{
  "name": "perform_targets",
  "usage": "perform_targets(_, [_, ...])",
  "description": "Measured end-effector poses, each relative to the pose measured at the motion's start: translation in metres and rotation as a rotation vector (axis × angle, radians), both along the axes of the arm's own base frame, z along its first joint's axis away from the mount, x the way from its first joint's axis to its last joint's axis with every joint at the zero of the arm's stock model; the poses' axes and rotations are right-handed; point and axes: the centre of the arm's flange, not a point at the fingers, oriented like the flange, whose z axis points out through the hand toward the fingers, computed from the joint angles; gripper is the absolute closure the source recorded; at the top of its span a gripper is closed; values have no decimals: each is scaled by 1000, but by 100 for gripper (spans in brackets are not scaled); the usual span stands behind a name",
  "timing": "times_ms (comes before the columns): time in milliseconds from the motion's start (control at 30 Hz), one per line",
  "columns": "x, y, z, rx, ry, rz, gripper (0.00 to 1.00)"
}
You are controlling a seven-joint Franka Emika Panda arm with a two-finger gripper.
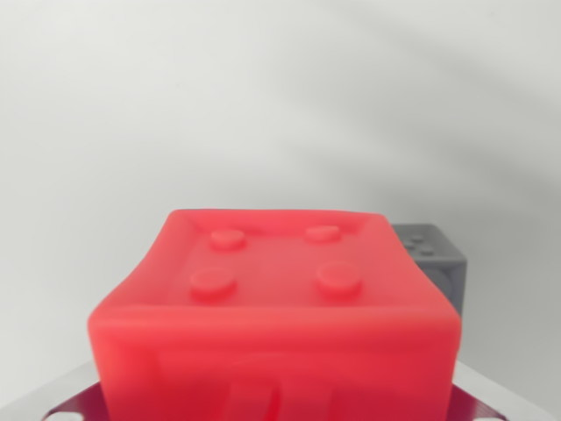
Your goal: Destack cube
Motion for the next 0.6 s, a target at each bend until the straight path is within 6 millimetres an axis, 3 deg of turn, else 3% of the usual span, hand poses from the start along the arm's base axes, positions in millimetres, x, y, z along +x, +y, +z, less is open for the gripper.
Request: perform_targets(600, [7, 32, -11, 0, 1, -10, 100])
